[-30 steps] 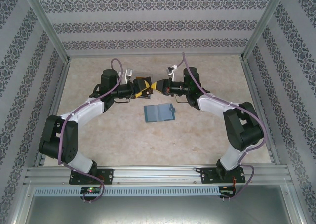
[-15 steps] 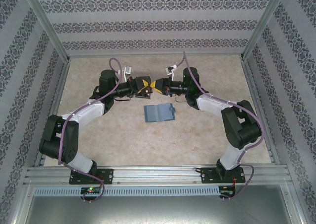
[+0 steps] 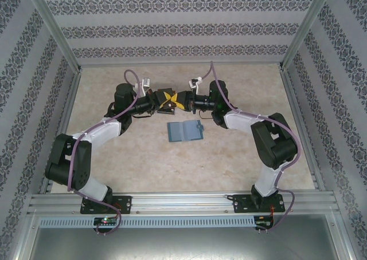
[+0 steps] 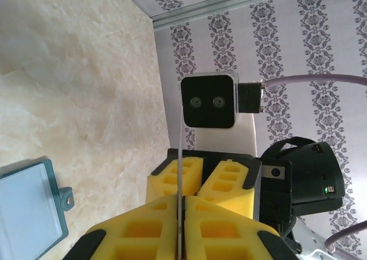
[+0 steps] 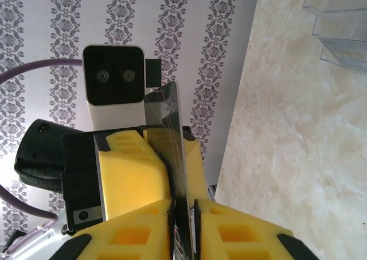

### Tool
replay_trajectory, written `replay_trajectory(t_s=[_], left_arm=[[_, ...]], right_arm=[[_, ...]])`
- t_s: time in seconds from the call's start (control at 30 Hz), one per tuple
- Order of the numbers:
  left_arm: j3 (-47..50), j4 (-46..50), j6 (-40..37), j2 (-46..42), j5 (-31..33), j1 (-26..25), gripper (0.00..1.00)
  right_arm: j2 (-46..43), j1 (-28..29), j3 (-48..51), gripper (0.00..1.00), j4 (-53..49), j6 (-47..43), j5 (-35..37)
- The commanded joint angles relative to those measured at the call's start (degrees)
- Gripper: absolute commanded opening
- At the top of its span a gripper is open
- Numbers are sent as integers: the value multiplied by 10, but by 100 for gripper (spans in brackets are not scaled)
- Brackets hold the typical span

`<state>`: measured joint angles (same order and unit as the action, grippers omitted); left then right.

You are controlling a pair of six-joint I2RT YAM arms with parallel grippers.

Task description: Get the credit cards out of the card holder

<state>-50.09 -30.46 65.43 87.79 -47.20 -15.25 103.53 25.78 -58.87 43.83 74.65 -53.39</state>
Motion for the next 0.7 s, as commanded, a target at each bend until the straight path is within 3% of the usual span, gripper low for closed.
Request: replay_trajectory(t_s=[0.0, 0.07, 0.27, 0.47, 0.67], left_arm=[[2, -10, 2, -22, 14, 3, 14], [-3, 34, -4, -29, 27, 6, 27], [11, 170, -36, -63, 71, 42, 57], [31, 355, -102, -117, 134, 100, 81], [34, 495, -176, -158, 197, 146, 100]], right_arm=[[5, 9, -11, 7, 25, 0, -5], [3, 9, -15, 0, 7, -22, -4], [-2, 8, -42, 0, -124, -143, 25], [-13, 21, -111, 0, -378, -385, 145], [2, 38, -203, 0, -547, -623, 250]])
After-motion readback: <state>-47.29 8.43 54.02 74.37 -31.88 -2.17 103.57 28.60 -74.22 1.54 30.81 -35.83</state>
